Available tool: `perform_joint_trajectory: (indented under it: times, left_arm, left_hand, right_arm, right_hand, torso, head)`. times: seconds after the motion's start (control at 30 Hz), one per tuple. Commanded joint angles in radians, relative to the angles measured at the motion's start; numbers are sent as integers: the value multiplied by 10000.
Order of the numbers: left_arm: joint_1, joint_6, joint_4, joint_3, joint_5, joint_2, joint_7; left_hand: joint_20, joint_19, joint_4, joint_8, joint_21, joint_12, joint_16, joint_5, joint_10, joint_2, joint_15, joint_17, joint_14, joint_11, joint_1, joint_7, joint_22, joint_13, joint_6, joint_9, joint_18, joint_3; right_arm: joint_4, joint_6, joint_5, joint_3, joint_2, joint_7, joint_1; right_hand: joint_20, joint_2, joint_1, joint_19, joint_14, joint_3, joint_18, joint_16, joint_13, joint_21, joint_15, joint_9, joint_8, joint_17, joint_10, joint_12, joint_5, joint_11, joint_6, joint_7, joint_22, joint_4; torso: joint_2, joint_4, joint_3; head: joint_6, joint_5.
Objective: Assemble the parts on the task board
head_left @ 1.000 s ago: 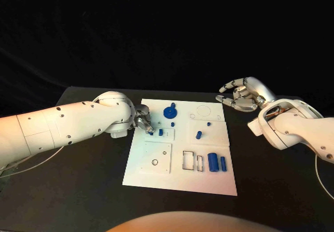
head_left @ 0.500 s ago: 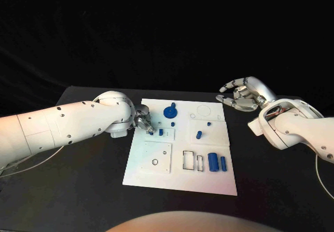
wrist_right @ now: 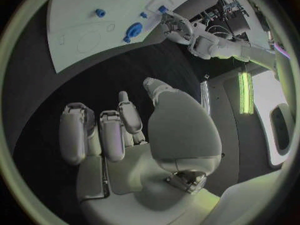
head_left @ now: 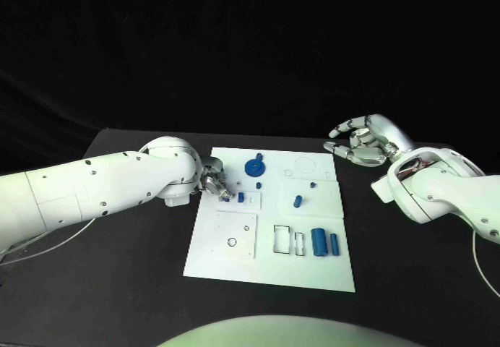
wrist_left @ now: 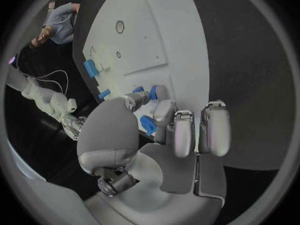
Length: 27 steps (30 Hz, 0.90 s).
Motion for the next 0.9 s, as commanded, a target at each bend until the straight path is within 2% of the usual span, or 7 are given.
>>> perform_joint_trajectory:
  times: [0.03,0.2,0.3,0.5,0.63,0.73,0.9]
  left_arm:
    - [-27,243,-11,-19,10,7,-19]
    - [-27,131,-27,-17,-7,-11,-12]
    - [-27,-19,-16,-12,-12,-38,0]
    - [-27,-467,54,44,42,-114,37]
    - [-26,-743,111,106,120,-161,65]
    - [-25,-898,149,163,216,-189,83]
    - [-23,-1062,233,286,337,-268,105]
  left_hand:
    - [-52,52,18,-54,43,47,49,-7,43,-23,-61,2506,1022,-9,-89,24,308,-13,16,-20,-79,-81]
    - [-52,48,171,-64,39,48,50,-7,45,-26,-61,2506,1022,-5,-162,30,303,-8,32,-46,-79,-296]
    - [-45,49,254,-84,35,42,51,-24,46,-62,-47,2509,1023,15,-564,52,305,-10,68,-91,-80,-768]
    - [-49,51,274,-121,27,12,46,-152,40,93,-57,2496,1019,-1,-1296,27,305,-32,94,-164,-76,-1537]
    - [-56,41,275,-123,17,3,45,-243,38,163,-64,2495,1019,-9,-1469,18,290,-39,94,-181,-72,-1759]
    - [-61,48,279,-116,17,-25,35,-592,25,277,-69,2474,1013,-14,-1672,12,301,-65,92,-198,-74,-2144]
    - [-61,32,278,-101,-1,-55,23,-889,8,450,-67,2448,1006,-11,-1812,15,277,-93,79,-214,-68,-2581]
  right_arm:
    - [13,-10,-55,1,-3,86,-5]
    - [10,-23,-55,1,-5,89,-5]
    - [6,-29,-55,1,-3,94,-5]
    - [-5,-32,-55,1,5,98,-5]
    - [-12,-35,-55,1,11,100,-6]
    - [-17,-38,-55,1,14,102,-6]
    - [-20,-38,-55,1,13,106,-6]
  right_hand:
    - [-57,74,-93,-39,580,-17,95,-45,-19,-64,-74,8,37,546,-14,-53,40,-70,-71,-3,1089,66]
    - [-57,78,-114,-44,578,-33,97,-49,-28,-74,-74,7,40,540,-21,-62,40,-70,-74,-3,1083,70]
    - [-57,88,-172,-47,577,-79,99,-54,-30,-86,-73,5,46,534,-23,-62,33,-69,-86,-2,1078,75]
    - [-57,88,-172,-47,577,-79,99,-54,-30,-86,-73,5,46,534,-23,-62,33,-69,-86,-2,1078,75]
    - [-57,92,-197,-52,576,-100,102,-56,-41,-97,-73,4,50,531,-32,-73,28,-69,-90,-2,1071,76]
    - [-57,92,-197,-52,576,-100,102,-56,-41,-97,-73,4,50,531,-32,-73,28,-69,-90,-2,1071,76]
    - [-57,94,-219,-54,574,-119,102,-62,-42,-103,-72,4,53,521,-34,-74,25,-69,-94,-2,1069,77]
  torso:
    - [2,4,0]
    - [2,1,-7]
    - [5,-4,-7]
    - [2,-4,-5]
    - [-3,-5,2]
    - [-2,-8,6]
    - [2,-9,4]
  head:
    - [22,0]
    - [31,-1]
    - [54,-6]
    - [68,-20]
    - [84,-24]
    - [101,-24]
    - [121,-42]
